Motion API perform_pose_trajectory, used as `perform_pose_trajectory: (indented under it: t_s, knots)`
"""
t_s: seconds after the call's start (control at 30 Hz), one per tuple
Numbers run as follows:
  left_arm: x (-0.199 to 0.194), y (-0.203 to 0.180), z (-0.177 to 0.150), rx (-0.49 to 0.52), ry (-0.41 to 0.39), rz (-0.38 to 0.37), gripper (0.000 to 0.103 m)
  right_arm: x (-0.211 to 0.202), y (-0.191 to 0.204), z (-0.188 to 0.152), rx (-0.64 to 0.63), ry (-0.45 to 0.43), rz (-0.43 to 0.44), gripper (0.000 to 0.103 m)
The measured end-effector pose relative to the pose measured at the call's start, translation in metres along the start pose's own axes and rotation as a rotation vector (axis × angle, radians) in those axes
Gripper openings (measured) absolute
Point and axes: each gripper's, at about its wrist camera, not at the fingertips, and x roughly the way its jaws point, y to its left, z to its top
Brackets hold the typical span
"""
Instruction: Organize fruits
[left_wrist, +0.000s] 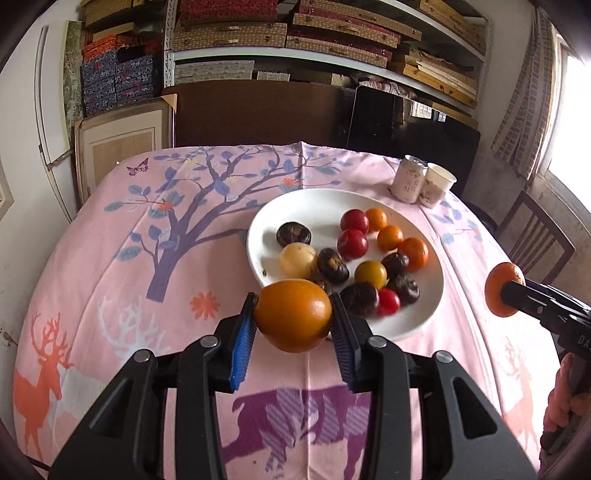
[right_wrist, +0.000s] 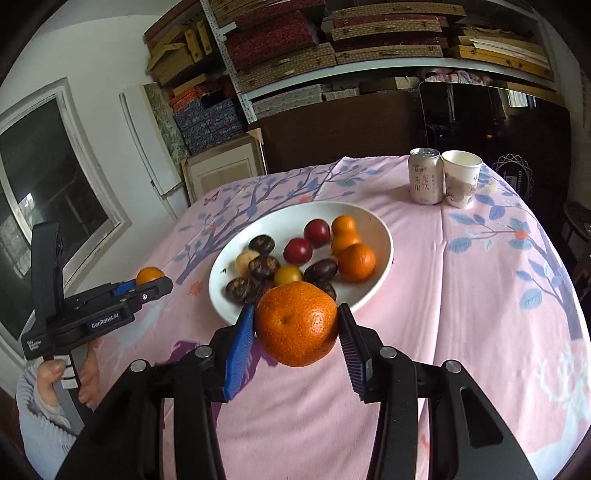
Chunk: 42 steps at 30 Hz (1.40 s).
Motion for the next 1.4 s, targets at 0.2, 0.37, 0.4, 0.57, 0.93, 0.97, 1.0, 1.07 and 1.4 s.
perform_pose_trajectory:
  t_s: [0.2, 0.37, 0.4, 0.57, 0.93, 0.97, 1.0, 1.07, 1.4]
  knots:
    - [0.057, -0.006, 0.029, 0.008, 0.045, -0.004, 0.038, 0.062, -0.002, 0.043, 0.022, 0.034, -0.041, 0.046]
    - [0.096, -0.014, 0.039, 0.053, 0.057, 0.000, 0.038, 0.116, 0.014, 0.075, -0.023, 0.061, -0.052, 0.046]
    - [0.101, -0.014, 0.040, 0.057, 0.055, -0.001, 0.038, 0.127, 0.019, 0.081, -0.038, 0.065, -0.057, 0.046]
    - [0.116, -0.003, 0.040, 0.052, 0.063, -0.010, 0.045, 0.178, 0.045, 0.097, -0.139, 0.084, -0.102, 0.051]
    - [0.099, 0.008, 0.037, 0.013, 0.030, 0.029, 0.065, 0.152, 0.020, 0.094, 0.016, 0.021, -0.070, 0.070]
    - [0.093, 0.008, 0.034, 0.009, 0.026, 0.034, 0.065, 0.145, 0.014, 0.092, 0.045, 0.028, -0.062, 0.070]
    - [0.087, 0.007, 0.031, 0.005, 0.019, 0.038, 0.065, 0.137, 0.007, 0.088, 0.075, 0.032, -0.057, 0.070]
    - [0.070, 0.007, 0.021, -0.009, -0.003, 0.050, 0.070, 0.119, -0.003, 0.077, 0.111, 0.026, -0.064, 0.072]
    - [-0.016, -0.017, -0.057, 0.001, -0.119, 0.109, 0.092, 0.027, -0.005, -0.022, 0.046, -0.118, -0.176, 0.087]
